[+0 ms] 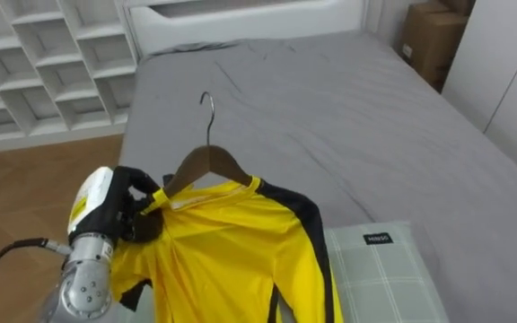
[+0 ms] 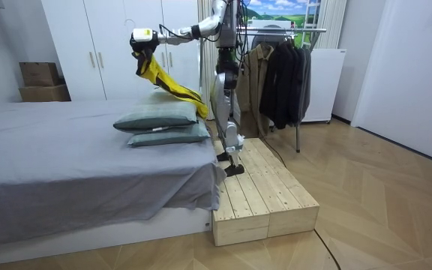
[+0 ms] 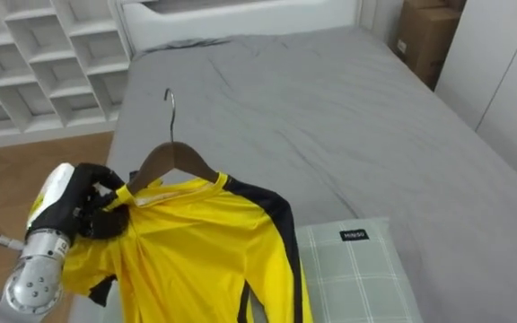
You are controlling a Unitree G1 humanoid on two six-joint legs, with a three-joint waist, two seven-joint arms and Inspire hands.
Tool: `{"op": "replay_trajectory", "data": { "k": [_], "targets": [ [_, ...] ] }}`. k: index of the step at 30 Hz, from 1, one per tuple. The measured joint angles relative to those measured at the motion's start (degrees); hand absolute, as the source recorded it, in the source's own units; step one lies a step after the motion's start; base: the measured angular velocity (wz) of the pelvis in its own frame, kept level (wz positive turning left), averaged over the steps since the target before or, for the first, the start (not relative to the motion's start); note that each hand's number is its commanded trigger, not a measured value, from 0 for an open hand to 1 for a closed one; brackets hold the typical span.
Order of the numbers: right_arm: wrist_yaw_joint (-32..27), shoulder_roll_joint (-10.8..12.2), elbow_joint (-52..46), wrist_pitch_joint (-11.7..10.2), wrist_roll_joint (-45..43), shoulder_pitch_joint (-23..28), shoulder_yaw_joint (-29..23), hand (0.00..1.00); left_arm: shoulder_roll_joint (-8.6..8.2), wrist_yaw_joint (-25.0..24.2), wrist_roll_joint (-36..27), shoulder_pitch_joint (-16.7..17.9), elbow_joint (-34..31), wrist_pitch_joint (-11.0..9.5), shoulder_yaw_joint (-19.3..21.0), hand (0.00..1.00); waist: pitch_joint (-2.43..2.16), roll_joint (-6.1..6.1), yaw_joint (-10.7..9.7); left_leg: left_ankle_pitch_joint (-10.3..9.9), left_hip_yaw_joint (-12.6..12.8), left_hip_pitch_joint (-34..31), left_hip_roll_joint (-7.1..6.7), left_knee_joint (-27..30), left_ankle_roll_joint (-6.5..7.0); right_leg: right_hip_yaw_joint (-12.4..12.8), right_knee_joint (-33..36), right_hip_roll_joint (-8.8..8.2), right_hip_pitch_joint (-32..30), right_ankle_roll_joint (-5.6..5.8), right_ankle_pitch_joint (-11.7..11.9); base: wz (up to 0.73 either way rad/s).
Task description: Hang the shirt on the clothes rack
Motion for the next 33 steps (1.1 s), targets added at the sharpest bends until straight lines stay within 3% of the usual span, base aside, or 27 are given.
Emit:
{"op": "replay_trajectory", "data": {
  "k": [6, 13, 17, 26, 30, 32, 33],
  "targets": [
    [-2.8, -0.9, -3.3, -0.2, -4.4, 2.4, -5.4, 0.0, 0.09, 1.2, 0.3, 4.2, -5.7, -0.1, 1.1, 1.0, -0.35, -1.36, -0.4, 0.0, 0.0, 1.3, -0.06, -0.3, 0.0, -0.1, -1.0, 0.04, 1.6, 0.03, 0.0, 0.01],
    [-8.8, -1.2, -6.1, 0.0, -14.4, 3.4, -11.7, 0.0, 2.09, 1.8, 0.3, 4.2, -5.8, 0.0, 1.7, 1.0, -0.31, -3.12, -0.3, 0.0, -0.2, 1.2, -0.15, -0.4, 0.0, 0.0, -0.6, 0.03, 1.4, 0.17, -0.2, 0.02],
    [-12.7, -2.0, -11.8, 0.2, -18.5, 3.7, -14.0, 0.0, 2.91, 2.1, 0.4, 5.1, -7.4, 0.1, 2.3, 1.0, -0.34, -3.27, -0.3, 0.0, 0.0, 1.2, -0.22, -1.1, 0.03, 0.0, -0.4, -0.01, 0.8, 0.33, -0.1, -0.04],
    [-15.9, -2.2, -43.5, 0.1, -39.8, 6.5, -15.4, 0.0, 2.77, 2.9, 1.8, 9.8, -9.2, 0.2, 3.2, 1.0, -0.34, -3.62, -1.4, 0.0, 0.6, 2.2, -0.29, -1.2, 0.03, 0.9, -0.6, -0.01, 1.5, 0.38, -0.1, -0.03],
    [-15.1, -2.3, -61.7, 0.4, -49.1, 7.0, -15.3, 0.0, 2.71, 1.5, 2.1, 11.2, -12.4, 0.2, 3.5, 1.0, -0.27, -3.75, -0.2, 0.0, 1.1, 3.0, -0.29, -1.4, 0.03, 1.8, -0.5, 0.18, 1.7, 0.38, -0.1, -0.12],
    [-15.1, -3.2, -68.2, 0.3, -51.2, 6.8, -14.7, 0.0, 2.74, 1.2, 3.1, 11.9, -15.0, 0.2, 3.5, 1.0, -0.14, -4.04, 0.0, 0.0, 1.6, 3.1, -0.28, -1.4, 0.03, 1.8, -0.6, 0.09, 1.6, 0.39, -0.1, -0.05],
    [-14.9, -5.0, -71.4, 0.3, -52.3, 6.7, -13.5, 0.0, 2.75, 1.0, 3.7, 12.0, -16.0, 0.1, 3.5, 1.0, -0.06, -4.19, 0.3, 0.0, 1.7, 3.1, -0.27, -1.5, 0.03, 1.9, -0.5, 0.07, 1.6, 0.4, -0.1, -0.07]
  ]
}}
